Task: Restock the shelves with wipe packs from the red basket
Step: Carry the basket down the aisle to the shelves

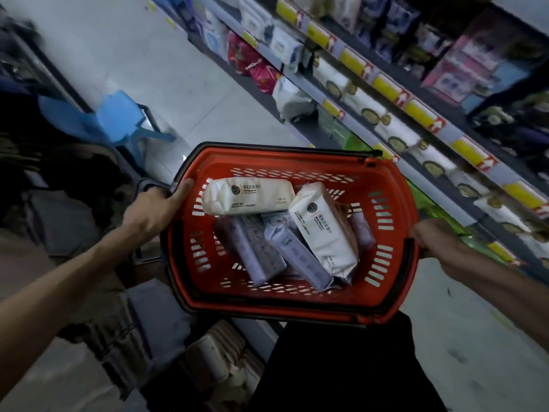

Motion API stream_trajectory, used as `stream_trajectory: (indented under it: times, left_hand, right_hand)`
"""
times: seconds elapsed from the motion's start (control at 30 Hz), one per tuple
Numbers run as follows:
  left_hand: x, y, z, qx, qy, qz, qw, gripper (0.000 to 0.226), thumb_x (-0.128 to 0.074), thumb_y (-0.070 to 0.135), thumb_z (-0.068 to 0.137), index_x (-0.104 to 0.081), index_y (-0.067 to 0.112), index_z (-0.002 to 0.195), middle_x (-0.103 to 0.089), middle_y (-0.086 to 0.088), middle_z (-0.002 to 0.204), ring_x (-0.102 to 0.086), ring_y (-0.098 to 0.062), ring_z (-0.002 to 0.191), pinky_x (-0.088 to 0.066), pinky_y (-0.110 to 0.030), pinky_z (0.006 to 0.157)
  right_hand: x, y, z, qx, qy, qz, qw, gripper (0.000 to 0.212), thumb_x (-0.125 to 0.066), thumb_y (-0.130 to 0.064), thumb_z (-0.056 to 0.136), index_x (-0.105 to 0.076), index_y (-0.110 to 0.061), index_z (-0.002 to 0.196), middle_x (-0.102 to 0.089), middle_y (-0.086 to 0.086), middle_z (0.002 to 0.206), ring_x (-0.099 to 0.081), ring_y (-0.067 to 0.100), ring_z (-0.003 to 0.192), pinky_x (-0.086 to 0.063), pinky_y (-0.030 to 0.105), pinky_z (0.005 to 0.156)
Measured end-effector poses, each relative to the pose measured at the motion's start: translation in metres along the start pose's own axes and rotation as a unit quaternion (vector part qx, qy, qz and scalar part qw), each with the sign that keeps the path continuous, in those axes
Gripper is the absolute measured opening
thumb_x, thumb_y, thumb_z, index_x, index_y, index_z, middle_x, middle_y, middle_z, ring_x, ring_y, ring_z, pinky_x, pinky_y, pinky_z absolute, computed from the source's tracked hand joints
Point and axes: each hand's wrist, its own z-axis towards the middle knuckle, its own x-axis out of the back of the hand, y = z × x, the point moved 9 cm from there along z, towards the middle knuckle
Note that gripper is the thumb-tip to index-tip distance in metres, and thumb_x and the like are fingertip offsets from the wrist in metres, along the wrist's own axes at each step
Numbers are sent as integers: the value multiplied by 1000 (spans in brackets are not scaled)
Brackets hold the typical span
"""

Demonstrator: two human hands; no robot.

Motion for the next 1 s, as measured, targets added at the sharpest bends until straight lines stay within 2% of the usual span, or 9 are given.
stream_trajectory:
  times: [0.1, 0.2, 0.33, 0.43, 0.67, 0.77, 0.83, 0.93, 1.0]
  left_hand:
    - [36, -22, 34, 13, 18, -7, 1000, 89, -27, 95, 84, -67, 15, 75, -69, -12, 83, -64, -34, 81, -51, -45, 84]
    - [67, -41, 73, 31, 18, -20, 999, 93, -26, 96, 82, -70, 15, 75, -68, -7, 78, -65, -29, 76, -51, -45, 81]
    - [99, -72, 128, 74, 11, -10, 997, 102, -22, 102, 74, -70, 12, 74, -69, -9, 80, -65, -30, 76, -54, -47, 84]
    - [122, -89, 171, 94, 2, -17, 995, 105, -21, 104, 70, -71, 12, 78, -70, -10, 81, -66, -30, 77, -56, -49, 84]
    - [164, -141, 261, 131, -14, -14, 991, 110, -22, 107, 66, -70, 10, 82, -71, -13, 80, -68, -32, 75, -57, -52, 85]
    - [178, -158, 306, 120, -22, -17, 992, 110, -24, 105, 69, -70, 7, 88, -70, -14, 83, -67, -32, 77, -56, -50, 86]
    - [191, -167, 335, 104, -23, -11, 994, 103, -26, 101, 76, -67, 7, 84, -69, -15, 83, -66, -34, 78, -55, -48, 85]
    - [215, -183, 388, 79, -17, -15, 997, 97, -17, 97, 81, -67, 14, 88, -69, -15, 91, -65, -36, 87, -53, -51, 91]
    - [232, -198, 423, 62, -24, -11, 998, 98, -12, 94, 84, -66, 13, 83, -69, -16, 92, -64, -37, 88, -51, -52, 93]
  right_hand:
    - [-23, -75, 16, 22, -20, -11, 999, 38, -40, 10, 79, -25, -17, 57, -28, -9, 34, -30, 18, 41, -33, 31, 52]
    - [-44, -143, 37, 31, -18, -11, 999, 38, -41, 8, 79, -24, -18, 57, -25, -8, 34, -25, 12, 30, -25, 27, 50]
    - [-79, -225, 65, 27, -33, -25, 999, 33, -41, 6, 71, -28, -19, 55, -30, -7, 36, -31, 20, 46, -27, 30, 51]
    - [-103, -277, 84, 24, -46, -51, 997, 38, -41, 9, 76, -25, -19, 55, -27, -9, 35, -29, 16, 40, -24, 29, 51]
    - [-153, -382, 117, 6, -37, -73, 997, 34, -42, 7, 74, -25, -18, 58, -26, -9, 34, -26, 19, 46, -22, 28, 50]
    - [-175, -421, 128, 7, -22, -83, 996, 35, -43, 5, 78, -28, -18, 57, -27, -12, 31, -29, 19, 47, -22, 26, 49]
    - [-192, -446, 135, 0, -17, -79, 997, 36, -43, 5, 82, -30, -17, 56, -29, -12, 29, -31, 19, 47, -23, 26, 48]
    - [-220, -483, 143, -22, 4, -48, 999, 36, -40, 7, 81, -31, -16, 55, -33, -8, 33, -32, 21, 47, -25, 28, 48]
    - [-238, -507, 143, -37, 18, -35, 999, 35, -38, 9, 79, -32, -16, 55, -33, -7, 34, -31, 21, 48, -27, 29, 49]
